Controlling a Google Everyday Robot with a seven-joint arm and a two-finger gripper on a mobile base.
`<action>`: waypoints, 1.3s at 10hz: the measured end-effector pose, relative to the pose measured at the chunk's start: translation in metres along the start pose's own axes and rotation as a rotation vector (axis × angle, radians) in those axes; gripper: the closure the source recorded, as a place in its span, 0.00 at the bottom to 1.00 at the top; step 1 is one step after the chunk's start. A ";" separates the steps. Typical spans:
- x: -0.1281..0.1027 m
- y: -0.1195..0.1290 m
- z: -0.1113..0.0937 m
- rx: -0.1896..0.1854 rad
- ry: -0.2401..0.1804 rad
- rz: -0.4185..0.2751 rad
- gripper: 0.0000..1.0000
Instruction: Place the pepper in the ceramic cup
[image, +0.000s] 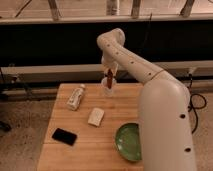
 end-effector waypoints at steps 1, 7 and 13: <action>0.003 -0.003 0.001 -0.001 0.001 -0.009 1.00; 0.010 -0.009 0.022 0.001 0.010 -0.030 0.48; 0.003 0.001 0.033 -0.006 0.005 -0.027 0.54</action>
